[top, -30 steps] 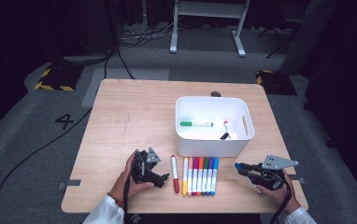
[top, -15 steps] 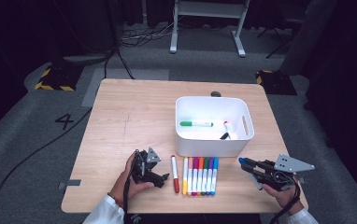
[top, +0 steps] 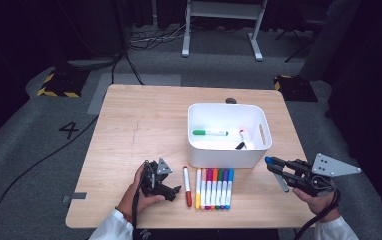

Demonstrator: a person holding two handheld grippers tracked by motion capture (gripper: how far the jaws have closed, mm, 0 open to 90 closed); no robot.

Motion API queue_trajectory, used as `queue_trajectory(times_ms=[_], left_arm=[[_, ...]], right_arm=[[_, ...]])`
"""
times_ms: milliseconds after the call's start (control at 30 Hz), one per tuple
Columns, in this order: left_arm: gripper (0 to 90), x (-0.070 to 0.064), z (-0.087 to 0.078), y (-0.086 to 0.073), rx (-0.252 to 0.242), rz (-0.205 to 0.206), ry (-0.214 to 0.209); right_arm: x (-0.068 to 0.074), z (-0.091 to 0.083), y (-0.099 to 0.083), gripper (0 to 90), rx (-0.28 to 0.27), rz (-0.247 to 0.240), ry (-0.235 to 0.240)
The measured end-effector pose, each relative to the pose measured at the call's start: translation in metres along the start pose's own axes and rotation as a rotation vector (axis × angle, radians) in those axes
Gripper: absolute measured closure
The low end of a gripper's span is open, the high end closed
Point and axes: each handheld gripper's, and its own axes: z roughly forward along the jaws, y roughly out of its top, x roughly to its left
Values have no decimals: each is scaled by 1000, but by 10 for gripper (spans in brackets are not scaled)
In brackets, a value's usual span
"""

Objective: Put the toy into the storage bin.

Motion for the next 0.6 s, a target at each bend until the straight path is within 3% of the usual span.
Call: queue_trajectory(times_ms=[133, 300, 600], left_arm=[[1, 0, 0, 0, 0, 0, 0], [1, 0, 0, 0, 0, 0, 0], [1, 0, 0, 0, -1, 1, 0]], right_arm=[[-5, 0, 25, 748, 1, -46, -11], [-14, 6, 47, 748, -22, -55, -8], [-27, 30, 80, 748, 7, -97, -3]])
